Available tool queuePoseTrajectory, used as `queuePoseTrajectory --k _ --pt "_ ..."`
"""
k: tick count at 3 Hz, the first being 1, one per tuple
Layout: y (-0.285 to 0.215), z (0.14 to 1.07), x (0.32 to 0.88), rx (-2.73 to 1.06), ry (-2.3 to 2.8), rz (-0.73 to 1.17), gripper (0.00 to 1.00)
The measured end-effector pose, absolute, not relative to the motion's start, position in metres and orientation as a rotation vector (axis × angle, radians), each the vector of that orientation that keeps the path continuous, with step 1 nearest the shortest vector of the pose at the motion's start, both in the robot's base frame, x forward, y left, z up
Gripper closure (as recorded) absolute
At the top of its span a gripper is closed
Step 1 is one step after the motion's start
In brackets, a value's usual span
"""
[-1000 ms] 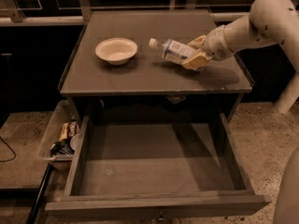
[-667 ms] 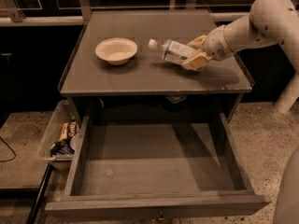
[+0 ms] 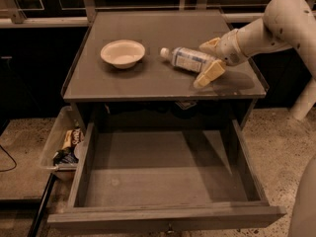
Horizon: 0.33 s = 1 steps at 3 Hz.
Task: Pick blue plastic bottle from top drawer and place on counter
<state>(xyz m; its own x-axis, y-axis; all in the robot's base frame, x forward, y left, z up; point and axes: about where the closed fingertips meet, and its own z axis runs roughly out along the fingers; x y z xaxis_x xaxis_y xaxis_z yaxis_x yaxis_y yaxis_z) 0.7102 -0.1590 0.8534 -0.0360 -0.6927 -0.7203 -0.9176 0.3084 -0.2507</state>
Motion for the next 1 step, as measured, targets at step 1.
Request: queuePoseTrajectory --k 1 --pt "-0.159 0.8534 0.7102 -1.446 1.789 0.36 0.0"
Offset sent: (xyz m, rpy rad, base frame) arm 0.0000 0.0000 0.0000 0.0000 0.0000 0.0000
